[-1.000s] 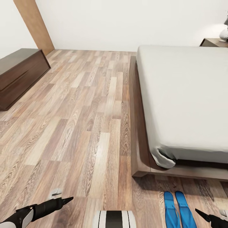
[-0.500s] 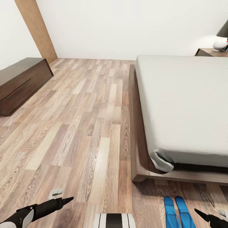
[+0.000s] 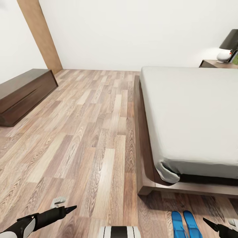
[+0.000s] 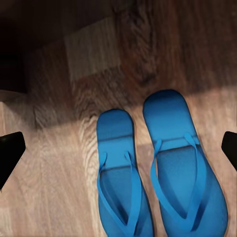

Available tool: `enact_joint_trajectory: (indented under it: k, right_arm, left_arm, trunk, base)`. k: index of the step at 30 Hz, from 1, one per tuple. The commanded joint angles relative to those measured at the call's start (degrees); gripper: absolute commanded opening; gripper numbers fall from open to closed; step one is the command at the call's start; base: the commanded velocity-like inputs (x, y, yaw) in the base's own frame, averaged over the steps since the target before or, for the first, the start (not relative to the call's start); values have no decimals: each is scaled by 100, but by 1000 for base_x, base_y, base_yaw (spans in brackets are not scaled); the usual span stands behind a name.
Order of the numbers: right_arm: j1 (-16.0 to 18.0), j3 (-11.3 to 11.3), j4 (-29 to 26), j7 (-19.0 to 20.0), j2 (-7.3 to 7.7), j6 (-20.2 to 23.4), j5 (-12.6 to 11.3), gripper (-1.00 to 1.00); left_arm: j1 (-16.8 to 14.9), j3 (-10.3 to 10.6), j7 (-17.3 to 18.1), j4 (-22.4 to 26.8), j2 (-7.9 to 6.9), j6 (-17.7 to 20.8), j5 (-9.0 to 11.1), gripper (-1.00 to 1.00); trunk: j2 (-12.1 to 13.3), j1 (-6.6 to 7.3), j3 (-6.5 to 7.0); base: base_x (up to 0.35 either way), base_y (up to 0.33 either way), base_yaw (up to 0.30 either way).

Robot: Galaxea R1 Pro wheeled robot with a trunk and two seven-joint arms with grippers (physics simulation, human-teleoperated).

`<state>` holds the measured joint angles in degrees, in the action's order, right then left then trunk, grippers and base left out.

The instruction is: In the bedroom, move the book from the bed onto either nightstand, and place the two sandals side by side next to the bed.

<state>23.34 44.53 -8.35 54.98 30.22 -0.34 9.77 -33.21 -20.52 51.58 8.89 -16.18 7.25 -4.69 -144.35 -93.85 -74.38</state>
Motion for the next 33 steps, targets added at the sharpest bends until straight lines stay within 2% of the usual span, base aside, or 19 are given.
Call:
enact_joint_trajectory:
  k: [1,33]
  right_arm:
    - [4,48,0,21,0,-3,59,100]
    - [4,47,0,21,-6,-10,60,100]
  left_arm:
    - [-1,-49,28,8,2,49,-50,100]
    - [-1,-49,28,8,1,49,-50,100]
  trunk:
    - [0,3,19]
    - [43,86,728]
  base:
    - [0,0,0]
    - [0,0,0]
